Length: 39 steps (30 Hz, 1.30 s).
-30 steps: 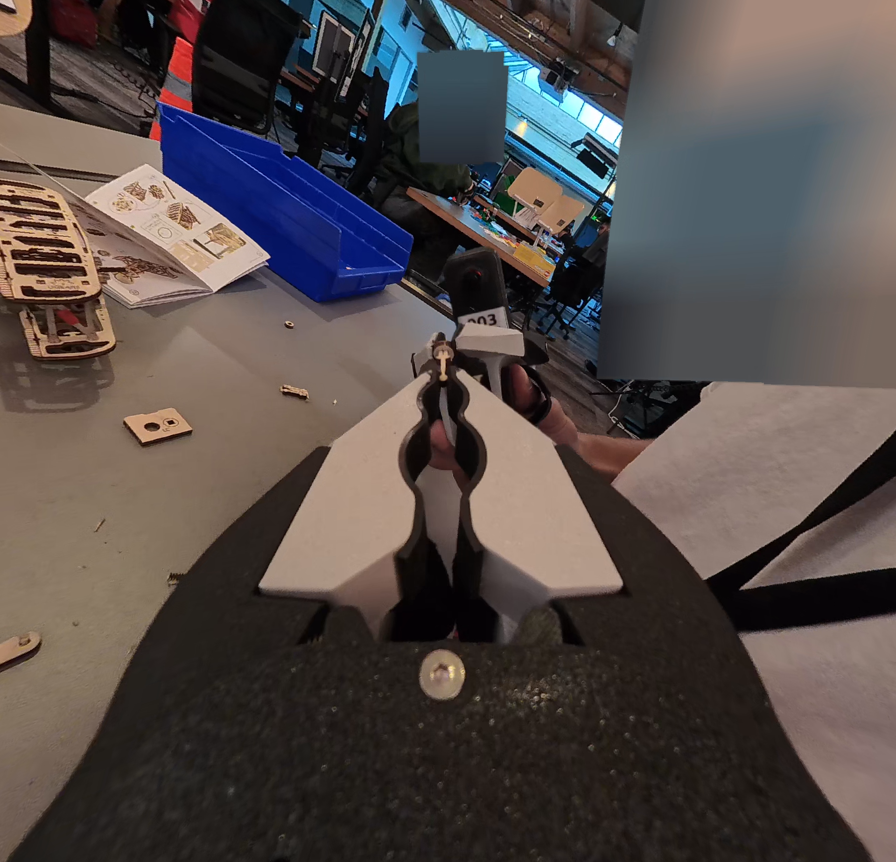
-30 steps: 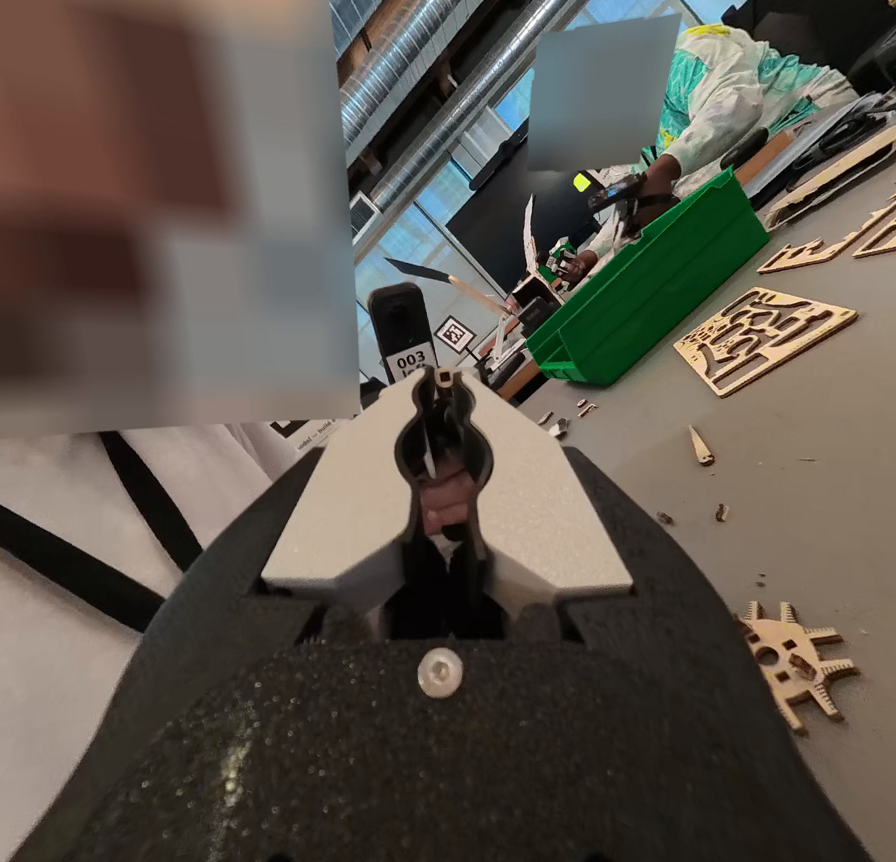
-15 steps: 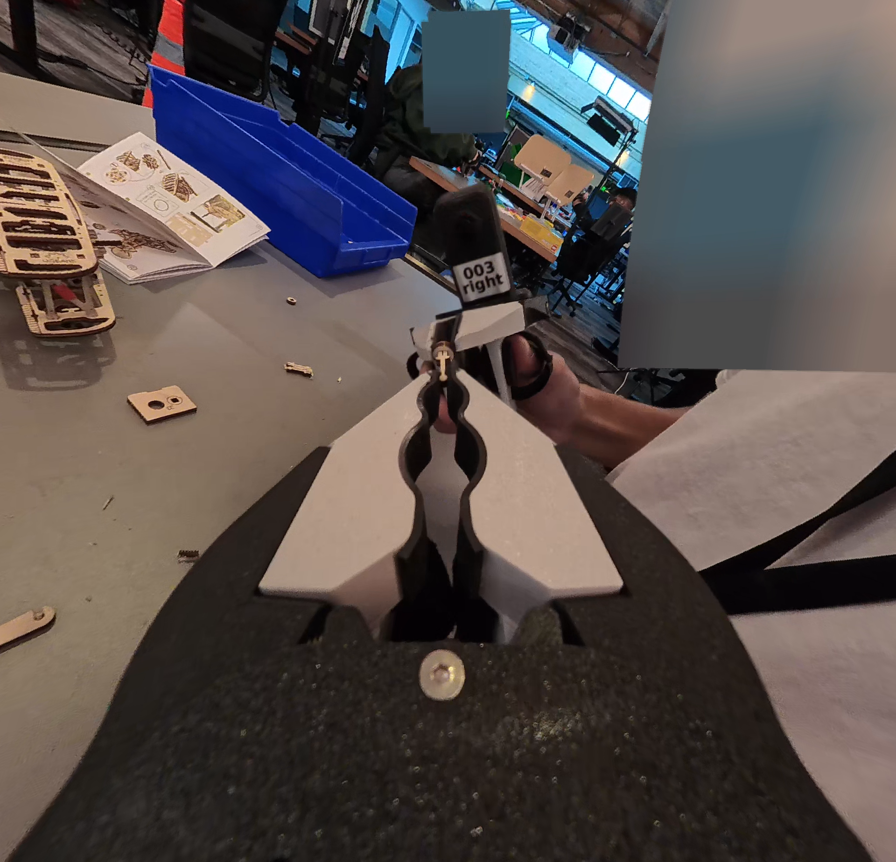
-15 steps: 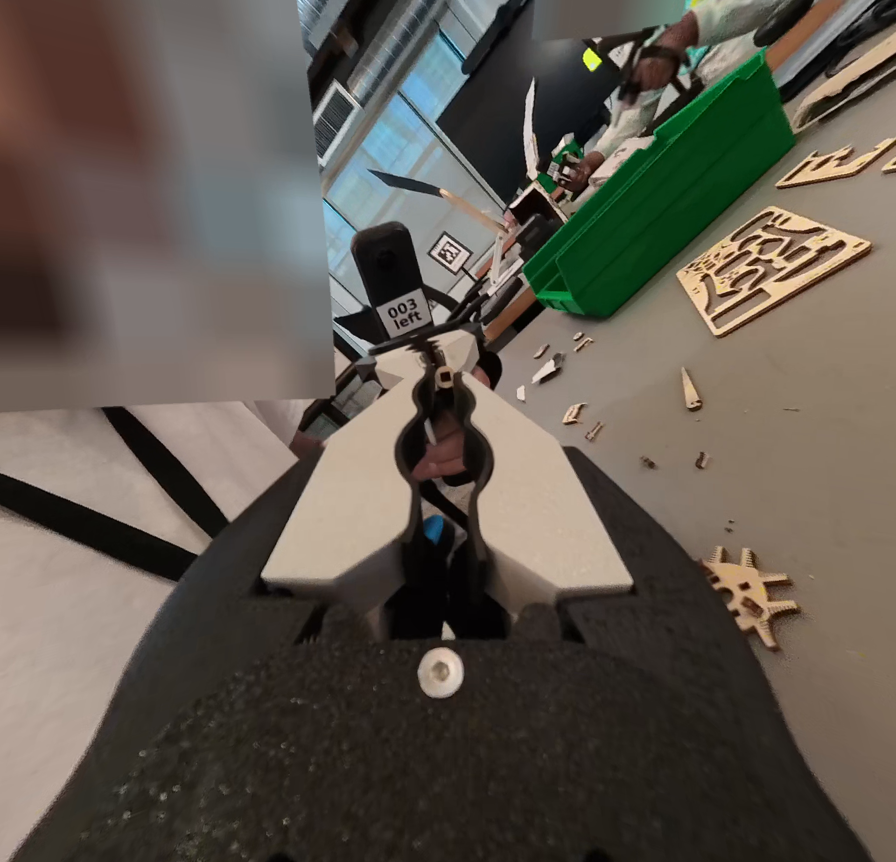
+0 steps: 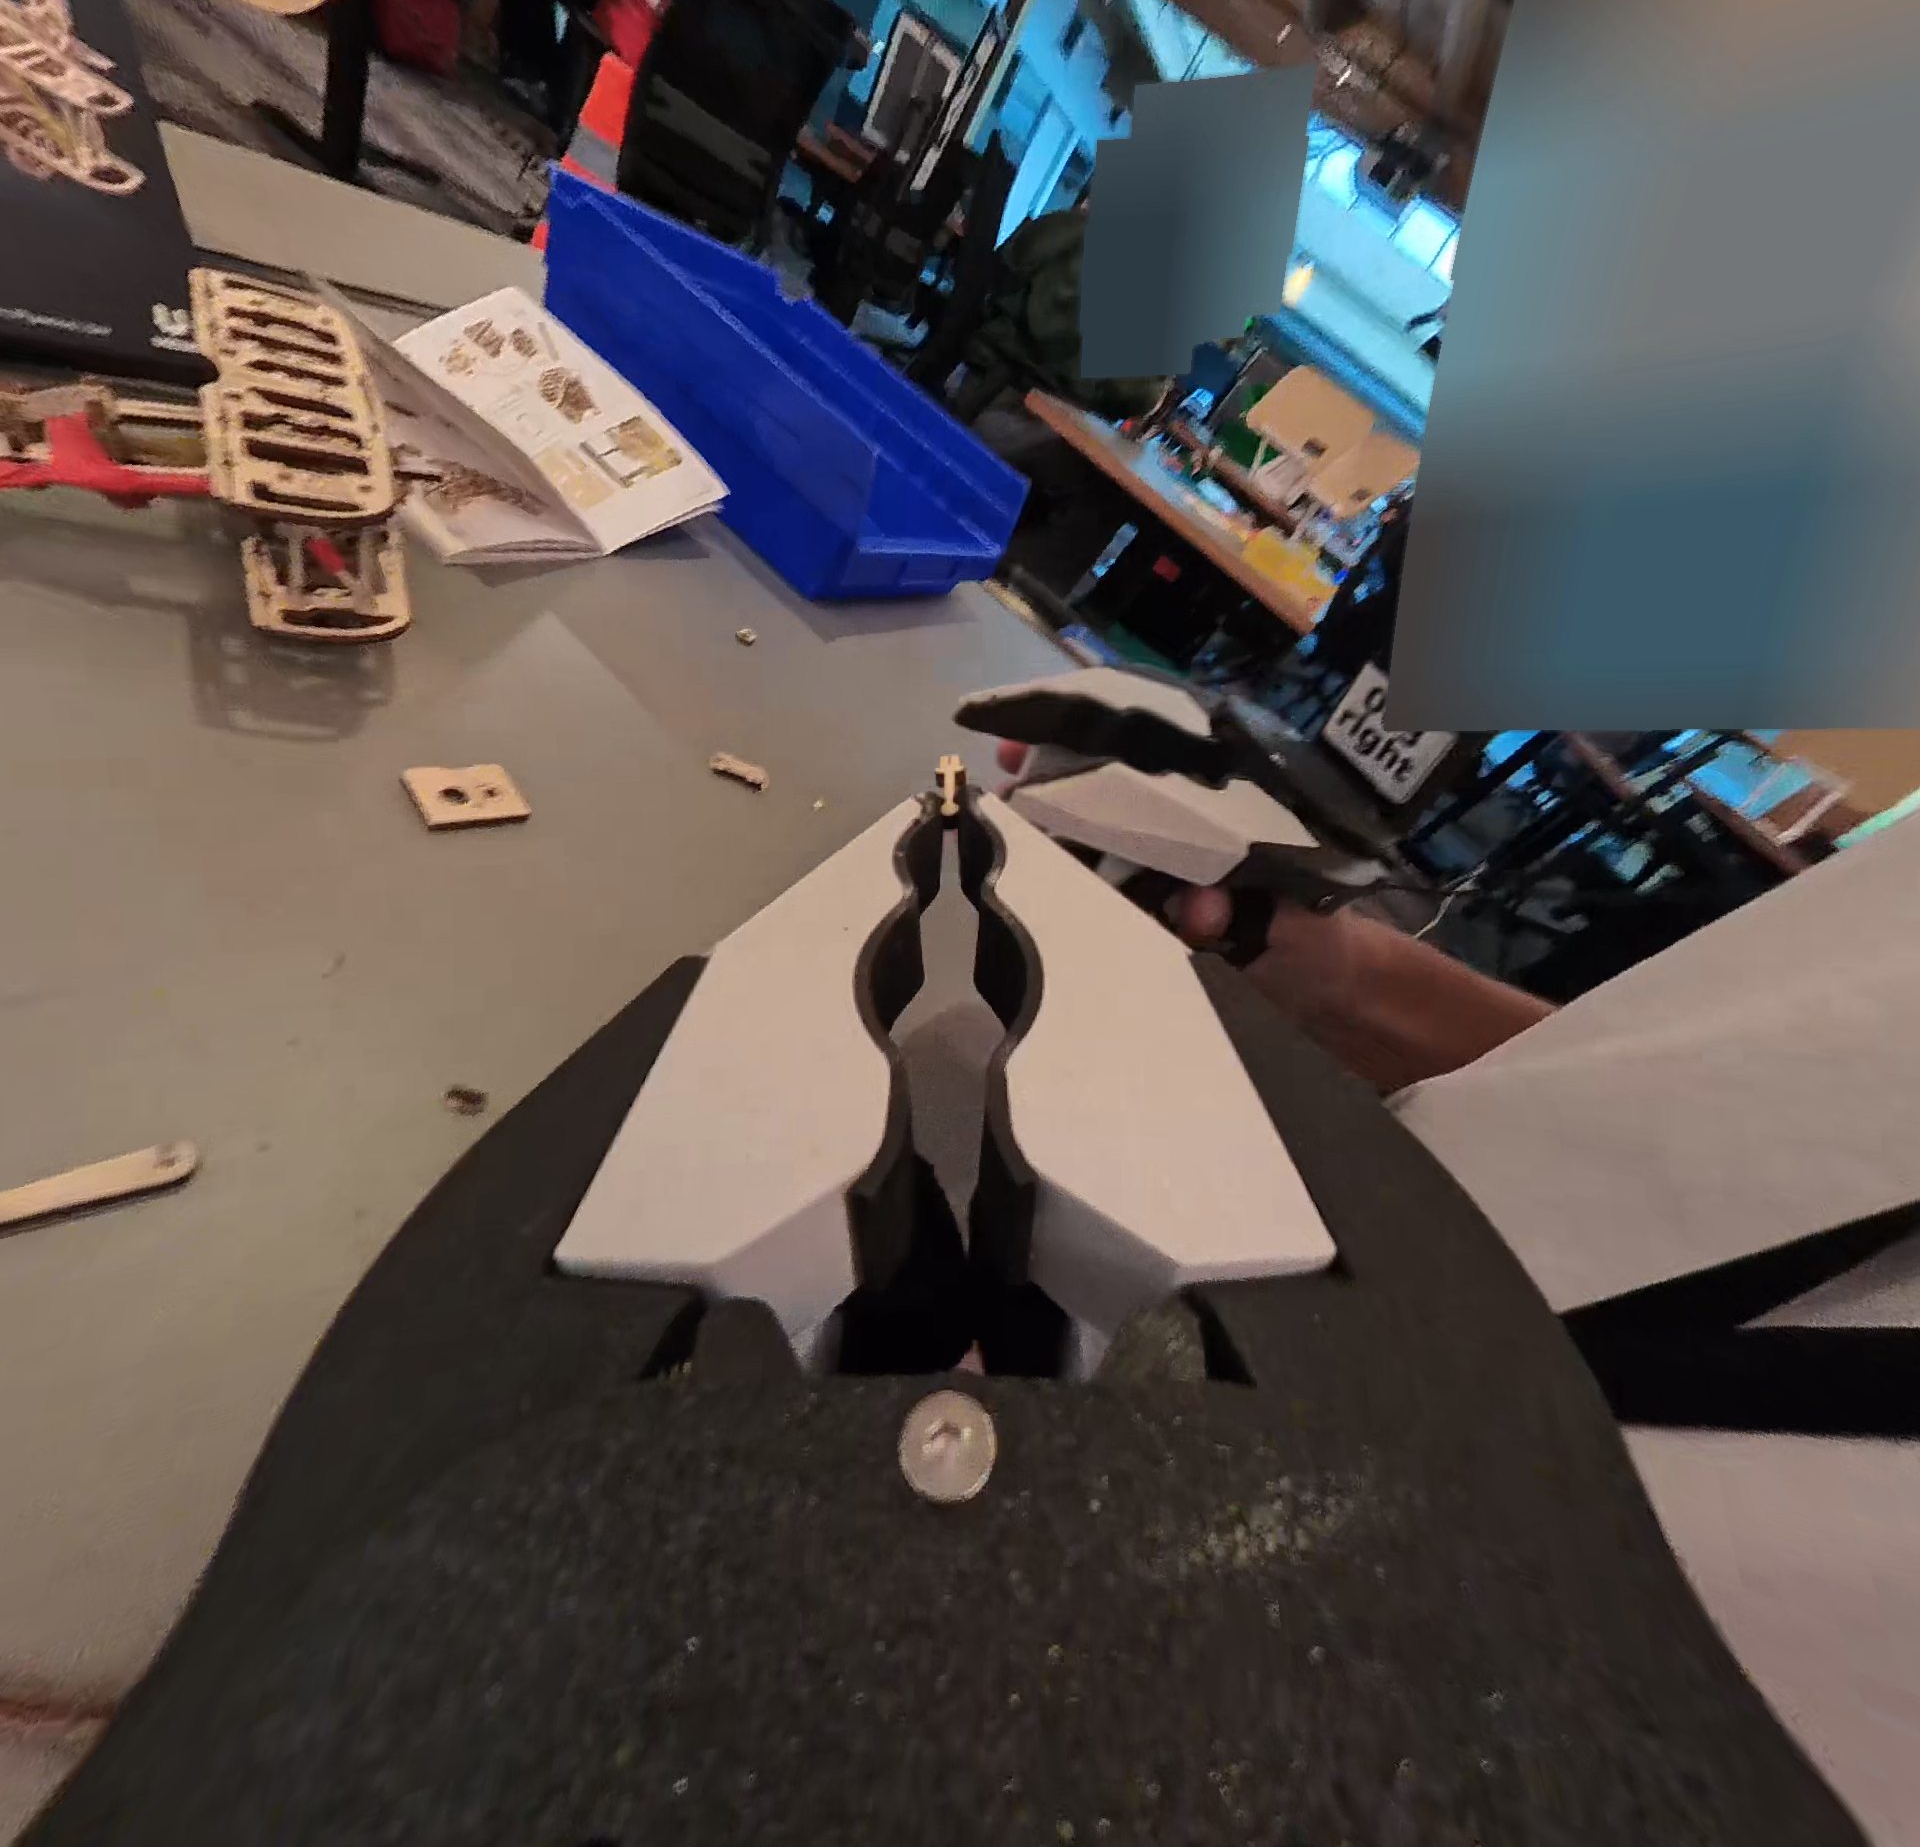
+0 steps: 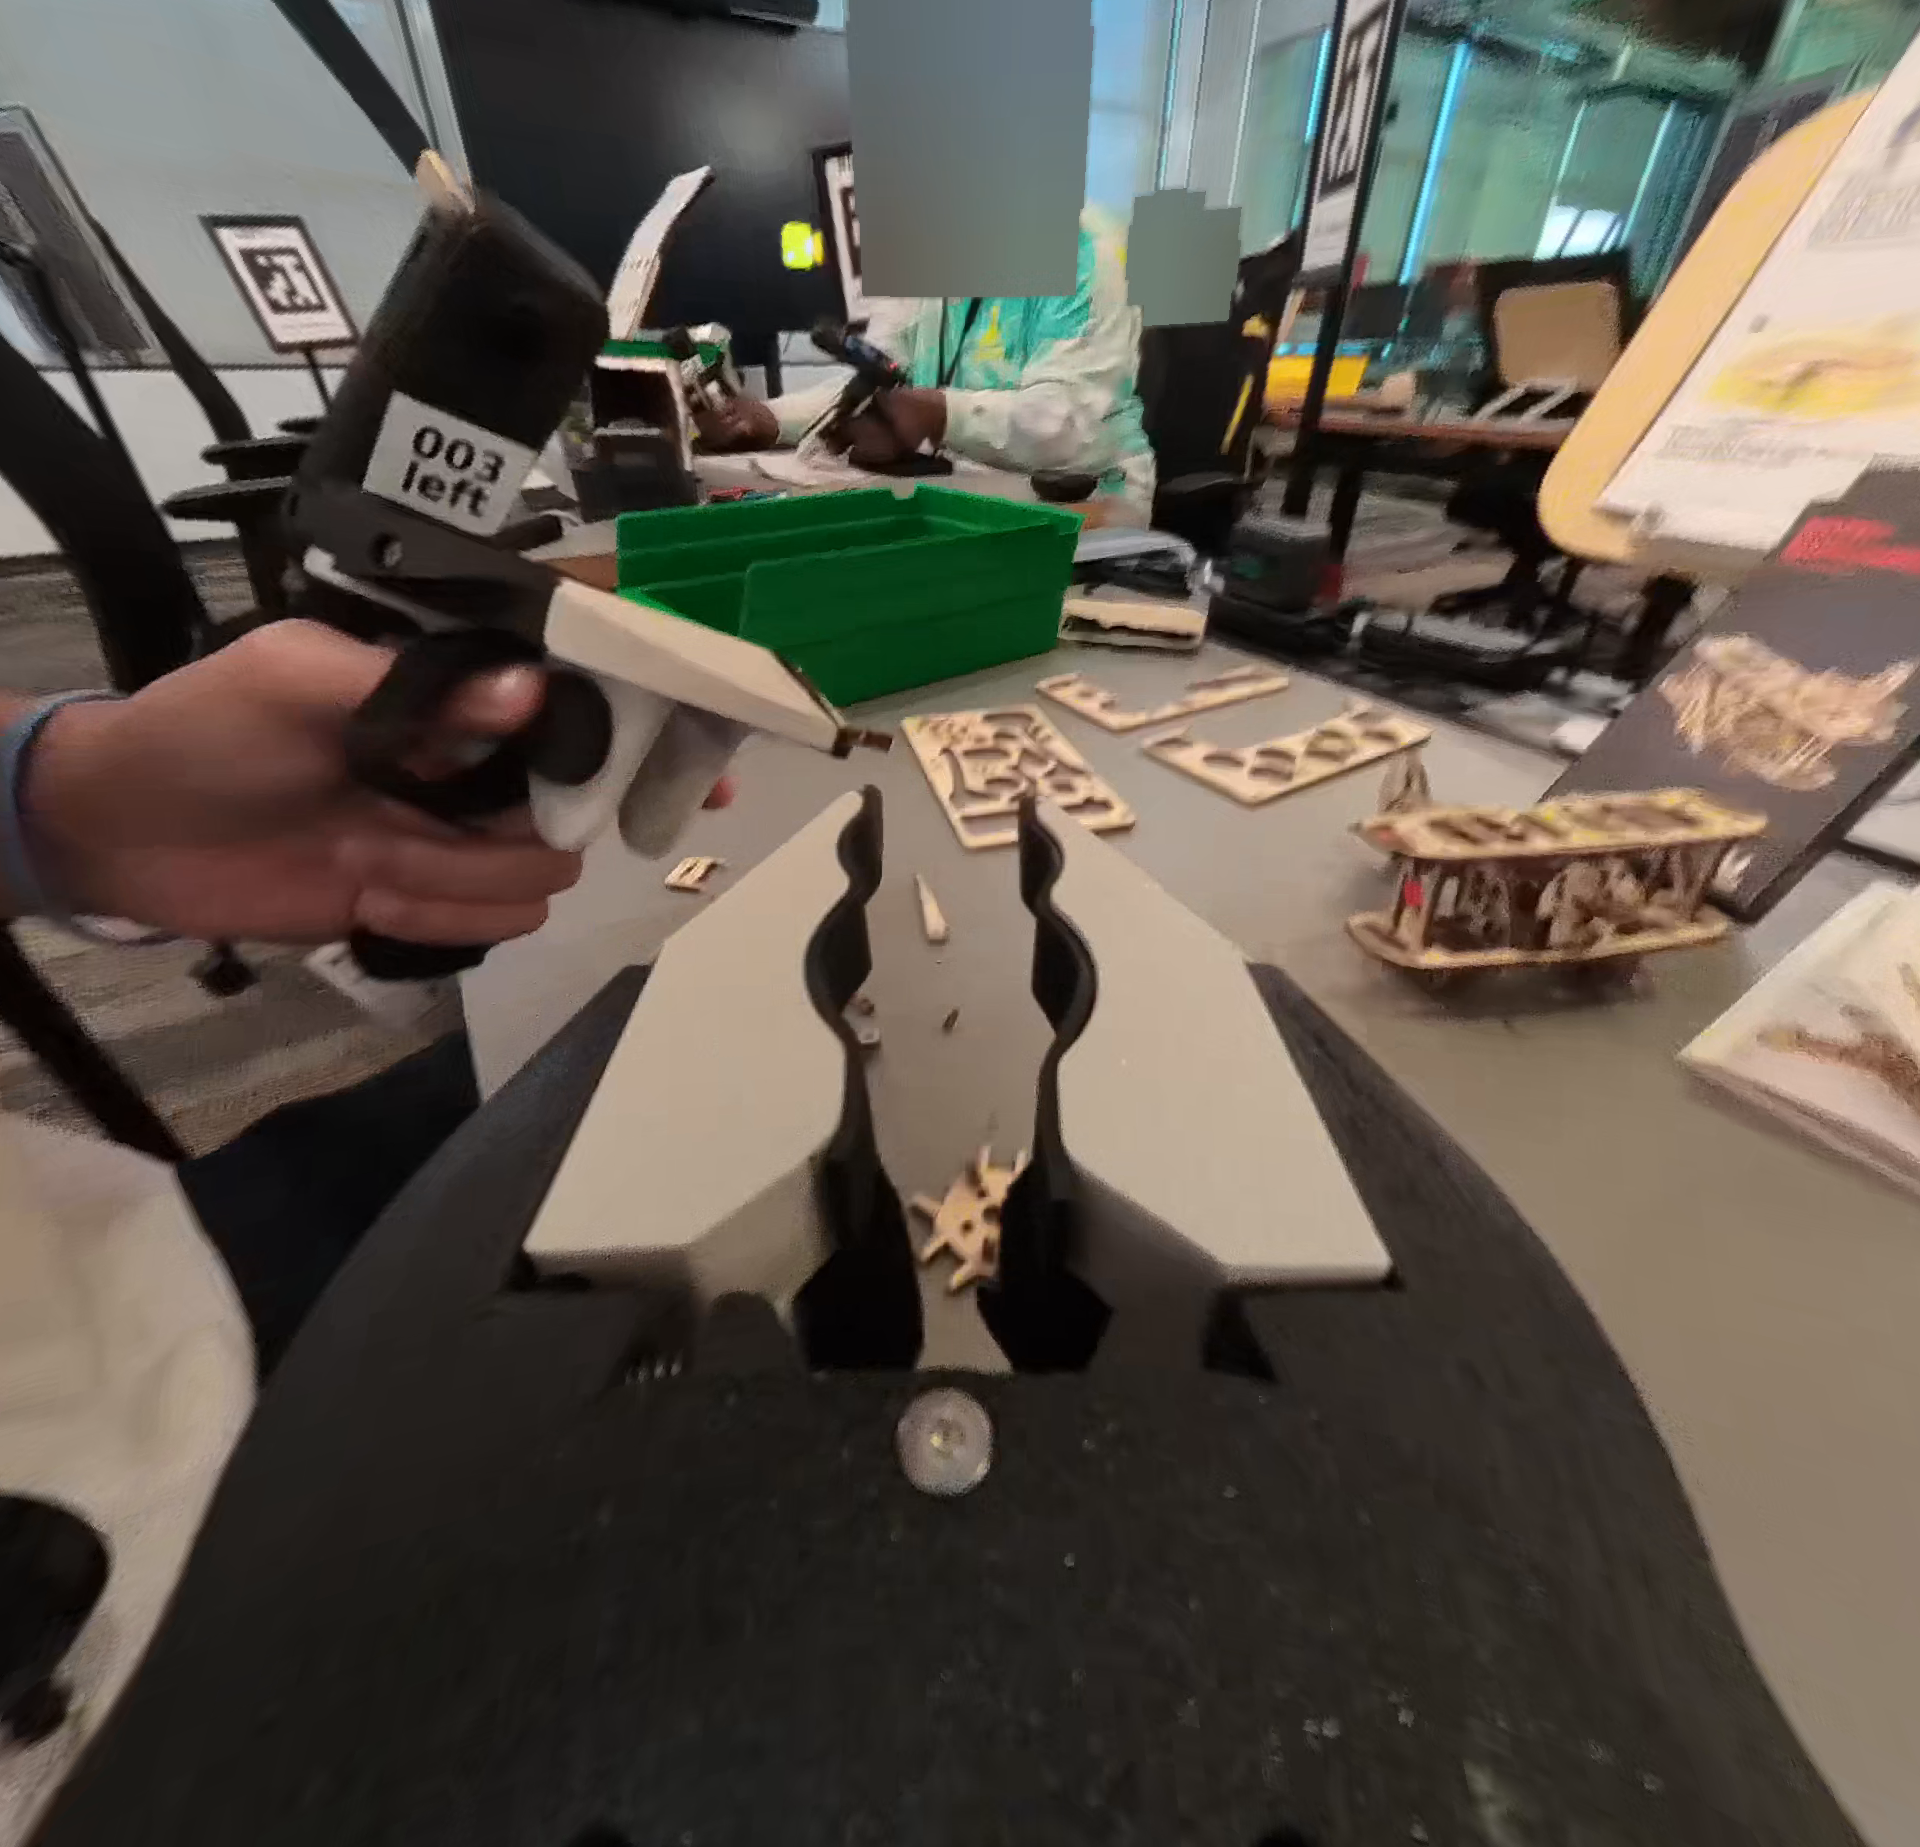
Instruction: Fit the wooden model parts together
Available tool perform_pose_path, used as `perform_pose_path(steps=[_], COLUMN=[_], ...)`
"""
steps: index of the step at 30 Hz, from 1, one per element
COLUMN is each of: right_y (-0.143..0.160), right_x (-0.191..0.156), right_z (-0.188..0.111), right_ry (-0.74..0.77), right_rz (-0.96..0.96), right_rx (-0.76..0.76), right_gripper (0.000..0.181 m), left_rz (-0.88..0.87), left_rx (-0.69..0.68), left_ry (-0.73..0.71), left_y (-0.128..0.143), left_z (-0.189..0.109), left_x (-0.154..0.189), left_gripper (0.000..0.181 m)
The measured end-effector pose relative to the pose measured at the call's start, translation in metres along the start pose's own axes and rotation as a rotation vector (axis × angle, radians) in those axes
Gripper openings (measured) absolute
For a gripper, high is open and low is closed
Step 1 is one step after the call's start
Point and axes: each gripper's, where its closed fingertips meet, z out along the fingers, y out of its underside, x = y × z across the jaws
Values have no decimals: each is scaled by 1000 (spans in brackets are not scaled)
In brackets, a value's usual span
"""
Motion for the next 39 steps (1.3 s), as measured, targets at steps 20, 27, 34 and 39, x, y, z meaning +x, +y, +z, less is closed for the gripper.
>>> perform_pose_path(steps=[20,27,34,39], right_y=[122,134,129,14], right_x=[-49,-44,-41,-74], right_z=[64,74,77,78], right_ry=[-280,-198,-163,-510], right_rz=[-126,-73,-133,307], right_rx=[-759,-812,-765,-209], right_gripper=[21,11,7,6], left_rz=[175,133,-3,-170], left_rx=[-282,-214,-152,22], left_ry=[-350,-287,-142,101], left_y=[34,22,19,-8], left_z=[-99,-103,-96,-93], left_x=[-78,-69,-53,-24], left_gripper=[1,0,0,0])
